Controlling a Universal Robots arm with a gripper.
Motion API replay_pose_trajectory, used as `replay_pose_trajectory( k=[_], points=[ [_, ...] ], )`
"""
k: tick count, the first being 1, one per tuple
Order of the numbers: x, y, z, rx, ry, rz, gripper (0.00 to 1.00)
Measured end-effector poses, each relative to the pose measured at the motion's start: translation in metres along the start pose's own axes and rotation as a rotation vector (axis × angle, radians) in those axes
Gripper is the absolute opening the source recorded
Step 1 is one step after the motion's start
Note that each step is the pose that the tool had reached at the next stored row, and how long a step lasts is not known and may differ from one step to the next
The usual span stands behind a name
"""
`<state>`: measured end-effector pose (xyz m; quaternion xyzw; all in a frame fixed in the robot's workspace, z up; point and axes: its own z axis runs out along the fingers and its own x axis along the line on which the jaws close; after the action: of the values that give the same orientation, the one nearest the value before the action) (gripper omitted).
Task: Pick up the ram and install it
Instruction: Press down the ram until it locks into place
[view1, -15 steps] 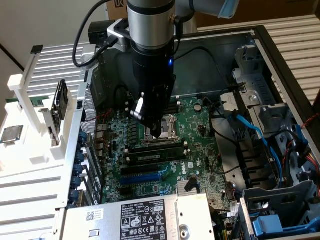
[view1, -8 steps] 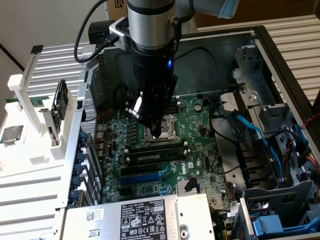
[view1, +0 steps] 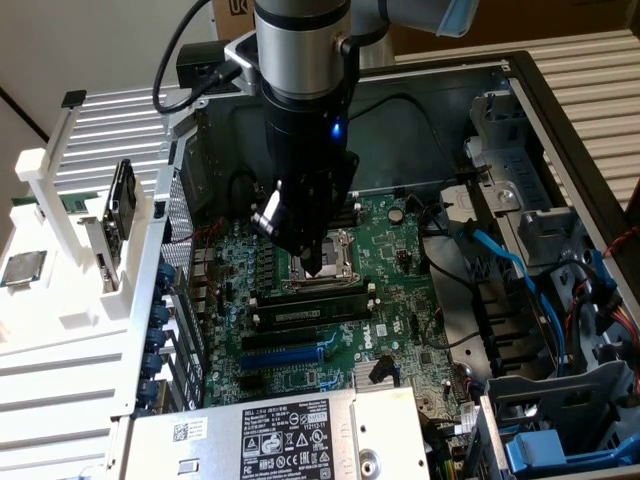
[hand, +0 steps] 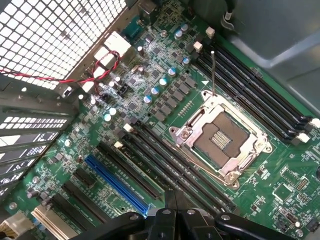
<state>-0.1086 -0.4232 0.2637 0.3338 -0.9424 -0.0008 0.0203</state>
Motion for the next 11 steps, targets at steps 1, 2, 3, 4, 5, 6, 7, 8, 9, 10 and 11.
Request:
replay_pose_trajectory(
  k=[1, 2, 3, 4, 5, 6, 7, 8, 9, 10, 11],
  points=[
    [0.0, 0.0, 0.0, -0.0005, -0.0002, 0.015, 0.1],
    [0.0, 0.0, 0.0, -0.0011, -0.0004, 0.03, 0.1],
    [0.0, 0.0, 0.0, -0.0016, -0.0007, 0.044, 0.1],
    [0.0, 0.0, 0.0, -0.0022, -0.0009, 0.058, 0.1],
    [0.0, 0.0, 0.0, -0.0027, -0.0011, 0.073, 0.1],
    [0.0, 0.0, 0.0, -0.0033, -0.0013, 0.088, 0.1],
    [0.0, 0.0, 0.0, -0.0039, -0.0016, 0.102, 0.1],
    [0.0, 0.0, 0.0, -0.0044, -0.0018, 0.116, 0.1],
    [0.0, 0.0, 0.0, -0.005, -0.002, 0.131, 0.1],
    [0.0, 0.0, 0.0, -0.0055, -0.0022, 0.146, 0.1],
    [0.0, 0.0, 0.0, -0.0061, -0.0024, 0.161, 0.1]
  ],
)
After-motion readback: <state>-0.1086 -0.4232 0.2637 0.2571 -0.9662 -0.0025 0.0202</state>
